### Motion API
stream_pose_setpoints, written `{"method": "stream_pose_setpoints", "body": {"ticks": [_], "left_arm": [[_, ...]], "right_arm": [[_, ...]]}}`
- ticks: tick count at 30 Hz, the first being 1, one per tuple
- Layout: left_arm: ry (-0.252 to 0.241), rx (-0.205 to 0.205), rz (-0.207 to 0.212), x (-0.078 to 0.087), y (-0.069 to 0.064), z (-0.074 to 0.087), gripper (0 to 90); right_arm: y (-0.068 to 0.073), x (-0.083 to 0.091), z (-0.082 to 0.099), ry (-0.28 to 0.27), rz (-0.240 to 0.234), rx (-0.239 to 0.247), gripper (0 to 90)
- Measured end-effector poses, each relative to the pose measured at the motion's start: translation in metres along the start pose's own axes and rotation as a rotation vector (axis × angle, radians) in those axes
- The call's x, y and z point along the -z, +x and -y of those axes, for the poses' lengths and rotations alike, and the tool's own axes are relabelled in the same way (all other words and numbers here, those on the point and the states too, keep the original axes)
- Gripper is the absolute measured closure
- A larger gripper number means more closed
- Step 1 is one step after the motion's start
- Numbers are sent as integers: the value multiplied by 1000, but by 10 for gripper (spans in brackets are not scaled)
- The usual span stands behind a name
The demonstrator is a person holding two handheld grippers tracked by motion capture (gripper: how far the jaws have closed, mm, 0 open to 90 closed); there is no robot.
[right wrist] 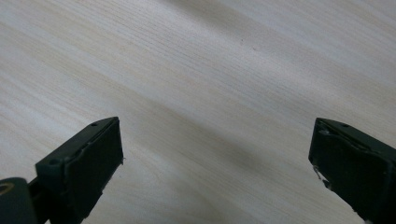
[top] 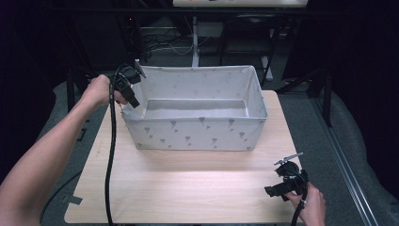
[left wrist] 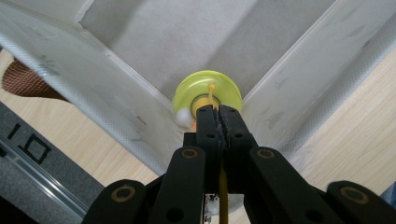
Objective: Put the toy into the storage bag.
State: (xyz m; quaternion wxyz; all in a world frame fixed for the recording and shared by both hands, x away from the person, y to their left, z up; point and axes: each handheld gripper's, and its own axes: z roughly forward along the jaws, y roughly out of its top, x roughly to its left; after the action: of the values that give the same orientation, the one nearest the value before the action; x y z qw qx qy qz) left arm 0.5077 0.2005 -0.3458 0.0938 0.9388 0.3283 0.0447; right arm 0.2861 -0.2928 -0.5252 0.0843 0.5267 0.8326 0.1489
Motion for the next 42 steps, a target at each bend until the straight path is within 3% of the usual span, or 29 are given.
{"method": "stream_pose_setpoints", "body": {"ticks": [8,11,13,14,15,17,19,20,24,27,30,32,35,41,42], "left_arm": [[10,5,18,-13,-1,-8,878],[35,2,31,-14,-2,-10,857],[26,11,32,-13,-2,-11,674],[10,16,34,-12,-2,-10,674],[-8,19,36,-10,-2,-10,621],[-38,31,30,-5,-2,-9,518],[-67,30,26,1,-3,-7,382],[-76,33,27,4,-3,-6,382],[-127,30,15,18,-9,-1,211],[-183,21,-8,35,-19,9,154],[-211,19,-21,42,-25,17,126],[-220,20,-41,46,-31,26,75],[-233,8,-60,48,-44,44,46],[-233,0,-68,44,-56,65,11],[-233,0,-68,43,-57,69,11]], "right_arm": [[0,1,1,4,9,5,27],[1,-1,1,-13,-10,-16,27],[0,-1,1,-8,0,-13,27],[0,-1,1,-3,-5,-9,27],[1,-2,0,-12,-20,-16,26],[0,0,0,1,8,-2,26],[0,0,1,-5,1,-10,27],[0,0,1,-5,1,-10,27],[0,0,0,-2,-2,-8,26],[1,1,1,-11,9,-6,26],[1,0,1,-15,-9,-15,27],[1,1,1,-4,5,-4,27],[3,0,1,-23,-8,-17,27],[2,-1,1,-7,0,-7,27],[2,-1,1,-15,-19,-17,27]]}}
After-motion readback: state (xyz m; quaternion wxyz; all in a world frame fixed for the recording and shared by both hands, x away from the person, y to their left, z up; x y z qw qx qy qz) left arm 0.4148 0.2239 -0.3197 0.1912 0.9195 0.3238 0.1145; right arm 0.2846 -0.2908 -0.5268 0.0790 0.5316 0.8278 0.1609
